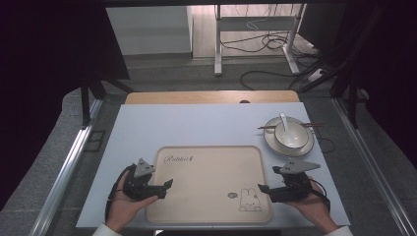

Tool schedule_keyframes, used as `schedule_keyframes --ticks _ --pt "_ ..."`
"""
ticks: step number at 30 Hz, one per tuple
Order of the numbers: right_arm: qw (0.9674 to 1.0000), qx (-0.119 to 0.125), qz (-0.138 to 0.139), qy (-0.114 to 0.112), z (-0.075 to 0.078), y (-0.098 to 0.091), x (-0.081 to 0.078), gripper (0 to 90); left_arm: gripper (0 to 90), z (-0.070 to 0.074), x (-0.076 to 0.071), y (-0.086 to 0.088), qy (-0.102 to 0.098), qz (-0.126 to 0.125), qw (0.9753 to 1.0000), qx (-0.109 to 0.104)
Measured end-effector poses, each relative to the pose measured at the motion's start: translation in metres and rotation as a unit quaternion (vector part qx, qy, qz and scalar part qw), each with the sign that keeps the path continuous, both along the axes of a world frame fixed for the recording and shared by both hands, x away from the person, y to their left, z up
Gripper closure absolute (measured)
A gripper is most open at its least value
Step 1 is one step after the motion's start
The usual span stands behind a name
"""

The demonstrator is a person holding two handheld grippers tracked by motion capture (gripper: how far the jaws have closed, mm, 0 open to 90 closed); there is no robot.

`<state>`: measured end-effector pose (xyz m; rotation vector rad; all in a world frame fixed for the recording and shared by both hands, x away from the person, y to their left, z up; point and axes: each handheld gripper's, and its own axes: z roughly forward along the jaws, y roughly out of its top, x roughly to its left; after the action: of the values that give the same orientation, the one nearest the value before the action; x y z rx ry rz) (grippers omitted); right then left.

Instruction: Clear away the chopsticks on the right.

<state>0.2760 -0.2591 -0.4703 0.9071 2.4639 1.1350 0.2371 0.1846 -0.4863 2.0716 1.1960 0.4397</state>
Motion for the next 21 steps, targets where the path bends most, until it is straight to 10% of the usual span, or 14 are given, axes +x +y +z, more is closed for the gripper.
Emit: schedule_keyframes --ticks 21 --pt "0.9999 -0.012 0.012 0.001 0.024 0.009 0.006 24.1 15.2 0.002 0.005 0.002 -0.004 -0.002 1.0 0.008"
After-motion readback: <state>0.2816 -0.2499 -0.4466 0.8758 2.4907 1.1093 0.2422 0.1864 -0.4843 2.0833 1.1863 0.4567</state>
